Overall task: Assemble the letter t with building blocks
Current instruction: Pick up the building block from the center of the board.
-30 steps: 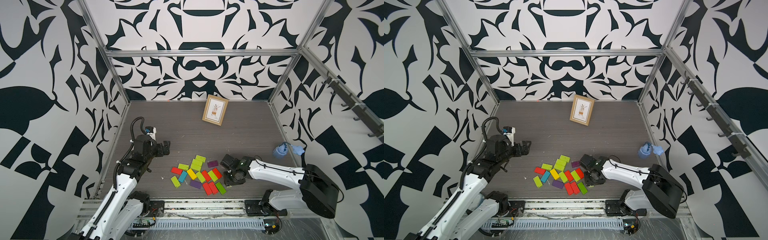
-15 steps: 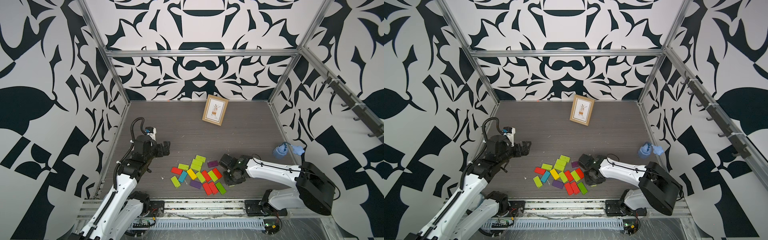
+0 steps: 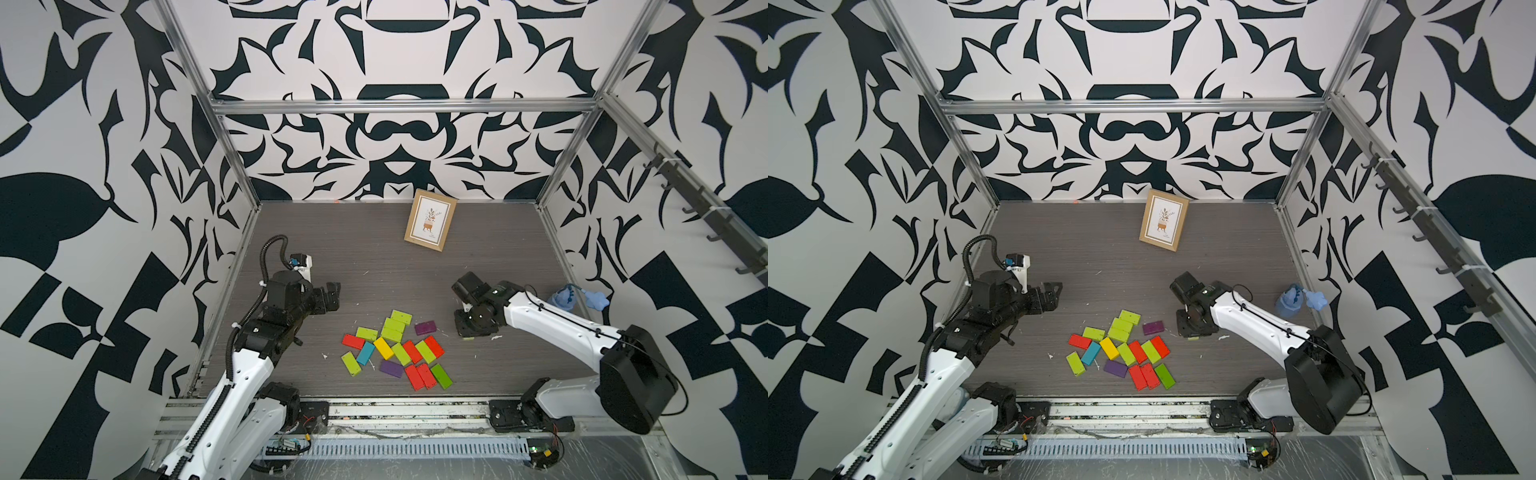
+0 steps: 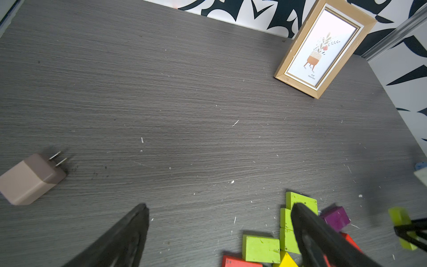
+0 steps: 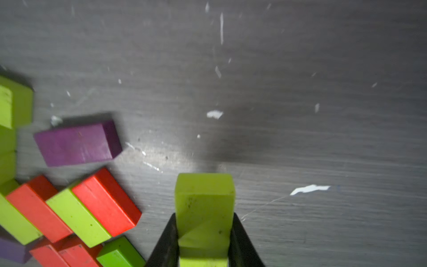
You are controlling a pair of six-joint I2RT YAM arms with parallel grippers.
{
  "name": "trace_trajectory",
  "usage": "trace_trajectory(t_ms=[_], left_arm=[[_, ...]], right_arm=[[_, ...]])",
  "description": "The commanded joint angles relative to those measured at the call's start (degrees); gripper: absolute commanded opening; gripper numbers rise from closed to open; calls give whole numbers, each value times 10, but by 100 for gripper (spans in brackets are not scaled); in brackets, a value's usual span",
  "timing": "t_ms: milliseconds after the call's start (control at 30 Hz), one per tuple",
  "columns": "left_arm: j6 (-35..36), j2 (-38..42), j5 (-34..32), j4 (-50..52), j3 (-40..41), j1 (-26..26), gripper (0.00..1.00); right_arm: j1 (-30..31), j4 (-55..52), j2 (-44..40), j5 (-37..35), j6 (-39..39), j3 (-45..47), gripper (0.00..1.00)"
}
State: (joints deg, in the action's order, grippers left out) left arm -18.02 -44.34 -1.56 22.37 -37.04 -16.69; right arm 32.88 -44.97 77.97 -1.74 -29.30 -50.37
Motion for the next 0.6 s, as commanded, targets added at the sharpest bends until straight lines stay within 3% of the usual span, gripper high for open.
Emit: trace_trajectory(t_ms=[0,567], left_arm=[[-4,8,8,7,4,0,100],[-7,16,9,12,2,0,100]], right_arm=[[-39,-20,20,1,74,-55,12],[-184,-5,227,24,177,-237,5]])
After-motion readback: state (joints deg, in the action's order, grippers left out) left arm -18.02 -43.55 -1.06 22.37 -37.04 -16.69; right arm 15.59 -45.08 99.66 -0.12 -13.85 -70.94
